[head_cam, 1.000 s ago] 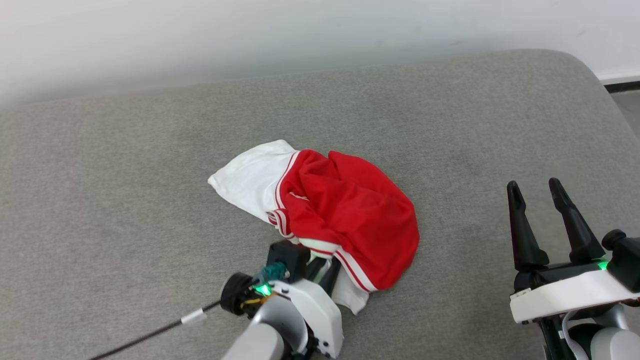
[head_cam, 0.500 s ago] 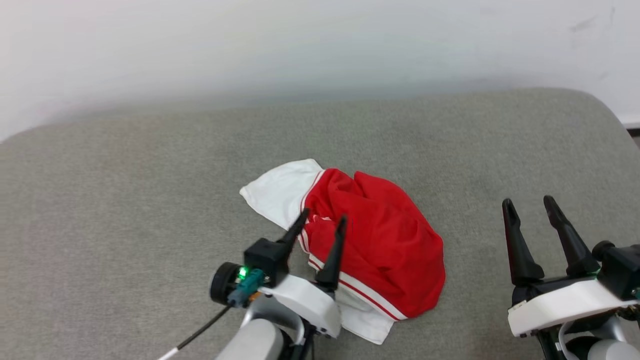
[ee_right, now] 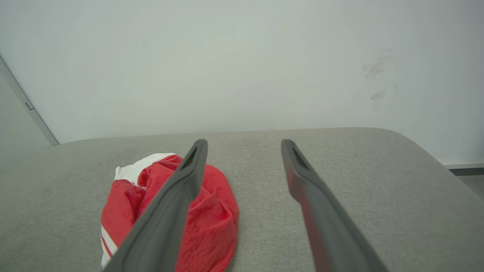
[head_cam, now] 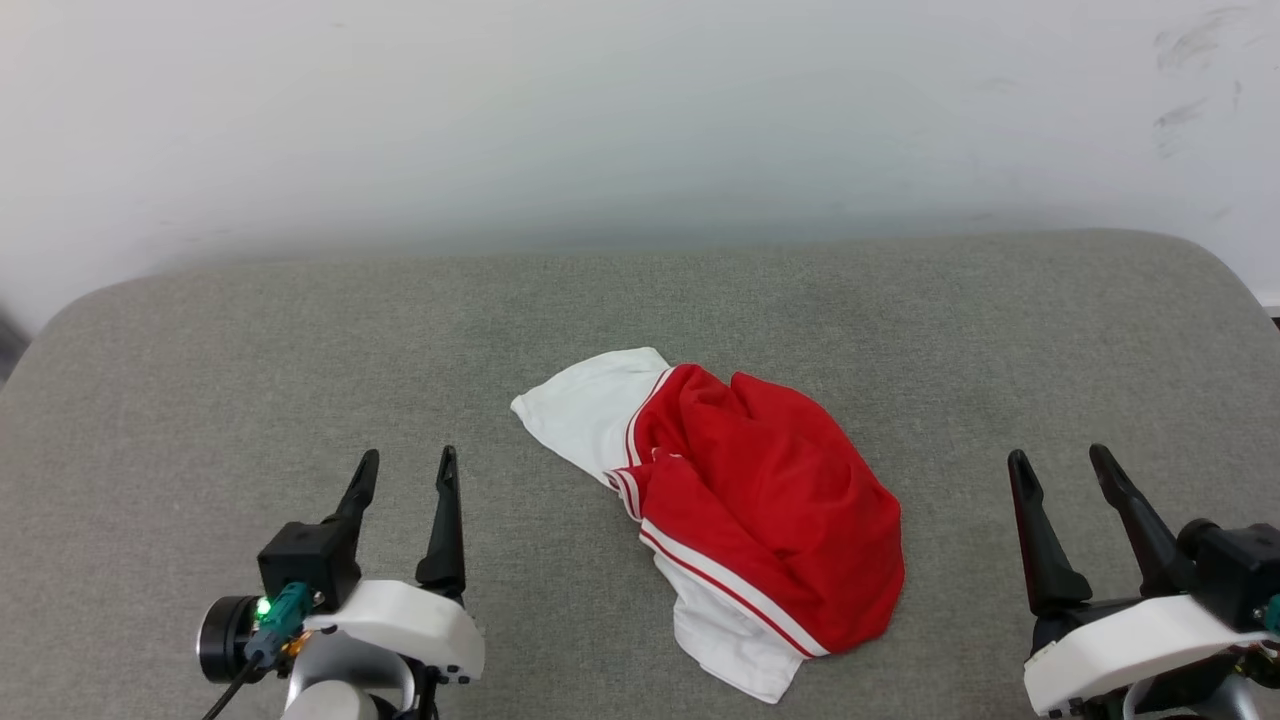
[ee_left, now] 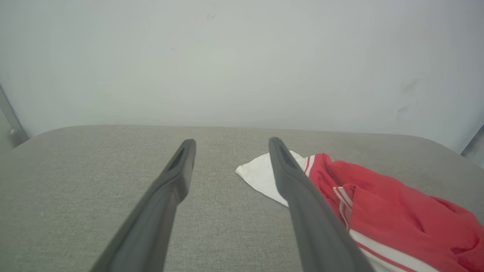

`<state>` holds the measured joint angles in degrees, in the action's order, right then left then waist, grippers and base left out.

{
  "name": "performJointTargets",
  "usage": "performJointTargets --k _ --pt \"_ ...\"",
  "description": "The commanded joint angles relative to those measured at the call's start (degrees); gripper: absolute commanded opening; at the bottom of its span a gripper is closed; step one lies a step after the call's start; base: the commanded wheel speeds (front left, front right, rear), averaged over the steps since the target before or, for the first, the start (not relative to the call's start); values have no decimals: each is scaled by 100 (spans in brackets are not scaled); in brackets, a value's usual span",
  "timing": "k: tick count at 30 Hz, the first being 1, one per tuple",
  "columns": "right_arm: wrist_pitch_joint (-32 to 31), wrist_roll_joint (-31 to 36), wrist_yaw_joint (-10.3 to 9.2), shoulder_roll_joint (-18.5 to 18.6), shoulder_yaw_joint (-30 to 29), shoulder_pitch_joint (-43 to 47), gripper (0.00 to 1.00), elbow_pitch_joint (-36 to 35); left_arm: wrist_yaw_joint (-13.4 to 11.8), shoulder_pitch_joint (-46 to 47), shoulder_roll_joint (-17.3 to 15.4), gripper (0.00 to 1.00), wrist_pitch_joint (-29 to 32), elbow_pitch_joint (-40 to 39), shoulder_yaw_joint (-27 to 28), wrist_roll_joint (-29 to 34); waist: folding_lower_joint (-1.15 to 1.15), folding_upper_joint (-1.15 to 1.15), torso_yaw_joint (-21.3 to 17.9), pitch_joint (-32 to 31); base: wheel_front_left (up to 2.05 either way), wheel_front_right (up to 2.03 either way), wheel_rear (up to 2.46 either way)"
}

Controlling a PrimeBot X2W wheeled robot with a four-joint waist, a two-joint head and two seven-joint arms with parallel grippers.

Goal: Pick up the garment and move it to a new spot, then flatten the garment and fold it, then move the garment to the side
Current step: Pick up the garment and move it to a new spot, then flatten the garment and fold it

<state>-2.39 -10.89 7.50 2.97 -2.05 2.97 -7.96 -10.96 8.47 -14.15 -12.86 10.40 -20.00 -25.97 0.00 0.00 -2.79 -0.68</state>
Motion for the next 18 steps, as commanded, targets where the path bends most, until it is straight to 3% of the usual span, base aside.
performJointTargets --k 1,13,18 --pt "-16 58 -2 -14 -23 107 100 -33 -34 -110 -75 100 1 -83 57 -16 0 0 0 0 0 0 0" --pt "-180 99 -2 -14 -76 131 100 -114 -93 -324 -208 100 19 -518 119 -108 0 0 32 29 0 0 0" --pt "-1002 -79 -2 142 -60 142 100 -7 -120 -207 -175 100 -43 -600 114 -48 0 0 167 50 0 0 0"
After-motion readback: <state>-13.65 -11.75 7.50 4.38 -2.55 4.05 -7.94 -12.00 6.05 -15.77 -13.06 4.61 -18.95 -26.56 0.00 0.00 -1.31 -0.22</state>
